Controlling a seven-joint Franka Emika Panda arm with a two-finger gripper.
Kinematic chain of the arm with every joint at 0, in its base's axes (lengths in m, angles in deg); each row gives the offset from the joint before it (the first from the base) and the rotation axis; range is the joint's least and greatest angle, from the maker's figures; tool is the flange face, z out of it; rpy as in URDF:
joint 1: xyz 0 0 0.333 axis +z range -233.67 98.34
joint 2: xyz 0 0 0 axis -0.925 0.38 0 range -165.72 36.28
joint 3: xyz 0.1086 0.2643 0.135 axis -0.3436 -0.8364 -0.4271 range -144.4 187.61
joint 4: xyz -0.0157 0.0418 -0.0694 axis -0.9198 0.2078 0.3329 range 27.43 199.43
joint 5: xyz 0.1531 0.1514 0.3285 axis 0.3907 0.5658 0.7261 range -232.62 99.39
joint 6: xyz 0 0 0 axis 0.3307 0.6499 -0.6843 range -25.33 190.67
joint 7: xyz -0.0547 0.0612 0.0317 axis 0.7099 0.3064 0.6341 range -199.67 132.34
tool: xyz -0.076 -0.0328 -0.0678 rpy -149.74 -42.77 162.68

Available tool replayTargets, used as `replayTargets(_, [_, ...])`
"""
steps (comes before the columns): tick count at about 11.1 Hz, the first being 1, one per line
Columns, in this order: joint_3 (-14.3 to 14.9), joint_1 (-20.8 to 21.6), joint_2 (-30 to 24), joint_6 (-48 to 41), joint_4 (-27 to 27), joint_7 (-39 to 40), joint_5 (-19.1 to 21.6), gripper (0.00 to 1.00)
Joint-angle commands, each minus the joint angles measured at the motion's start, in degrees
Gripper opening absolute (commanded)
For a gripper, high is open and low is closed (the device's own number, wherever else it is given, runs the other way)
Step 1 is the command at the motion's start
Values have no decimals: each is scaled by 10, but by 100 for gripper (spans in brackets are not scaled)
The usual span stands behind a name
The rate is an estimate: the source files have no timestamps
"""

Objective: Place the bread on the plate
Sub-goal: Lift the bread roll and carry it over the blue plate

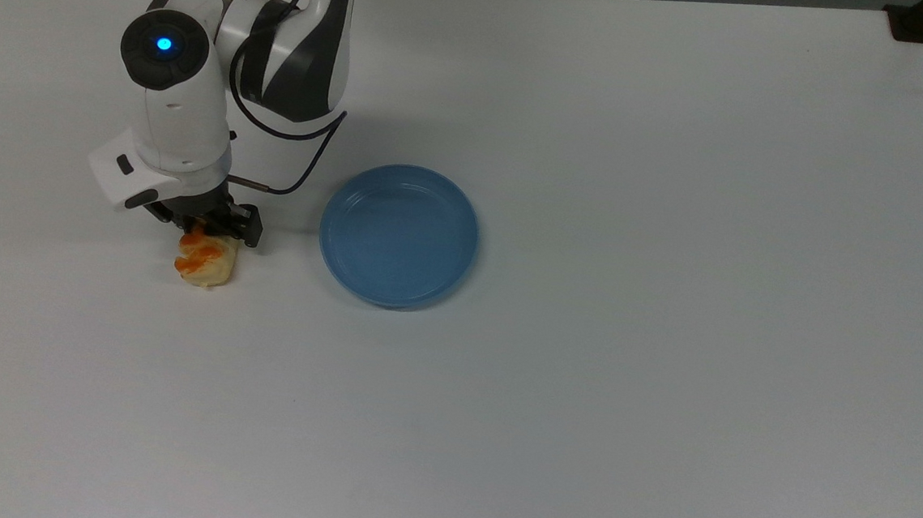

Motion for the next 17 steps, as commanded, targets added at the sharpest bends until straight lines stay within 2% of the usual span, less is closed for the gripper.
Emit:
replayTargets(1, [5, 8, -20, 3, 10, 7, 23, 0])
replayTargets(3, [2, 16, -46, -23, 8, 9, 36, 0])
replayTargets(5, [-1, 45, -74, -53, 5, 9, 39, 0])
replayTargets(8, [0, 141, -99, -114, 5, 4, 37, 0])
replayTargets(11, [-1, 216, -87, -148, 10, -30, 15, 0])
replayTargets(13, [-1, 214, -60, -137, 8, -45, -12, 1])
replayTargets(17, [-1, 210, -57, -125, 10, -45, -52, 4])
